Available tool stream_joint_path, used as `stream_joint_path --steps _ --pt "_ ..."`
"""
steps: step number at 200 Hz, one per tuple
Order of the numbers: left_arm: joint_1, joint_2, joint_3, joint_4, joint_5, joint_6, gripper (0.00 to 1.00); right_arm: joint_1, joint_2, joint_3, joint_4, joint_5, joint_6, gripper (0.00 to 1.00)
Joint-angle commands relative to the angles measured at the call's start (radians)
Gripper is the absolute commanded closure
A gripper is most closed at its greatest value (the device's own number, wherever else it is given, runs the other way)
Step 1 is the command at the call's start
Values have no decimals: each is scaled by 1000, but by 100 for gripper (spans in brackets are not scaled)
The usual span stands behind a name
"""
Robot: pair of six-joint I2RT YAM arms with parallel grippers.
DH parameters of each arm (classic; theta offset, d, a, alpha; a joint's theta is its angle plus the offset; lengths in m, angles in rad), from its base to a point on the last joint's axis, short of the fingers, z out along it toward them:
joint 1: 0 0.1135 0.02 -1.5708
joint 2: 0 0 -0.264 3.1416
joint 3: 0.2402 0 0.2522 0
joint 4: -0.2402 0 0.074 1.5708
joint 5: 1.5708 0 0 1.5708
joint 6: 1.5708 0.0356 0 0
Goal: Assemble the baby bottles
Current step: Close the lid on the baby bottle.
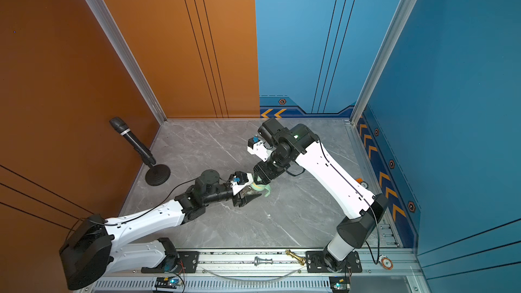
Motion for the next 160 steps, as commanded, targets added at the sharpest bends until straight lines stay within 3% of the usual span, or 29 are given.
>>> stream_joint_path --steps 1,79,160 --pt "-12 -42 31 212 35 -25 99 -18 10 19 20 -50 60 39" --pt "-20 -44 5 279 4 -73 99 -22 -3 34 28 -76 101 37" --pt "-36 -32 -38 280 -17 -88 99 -141 -61 224 56 -82 193 14"
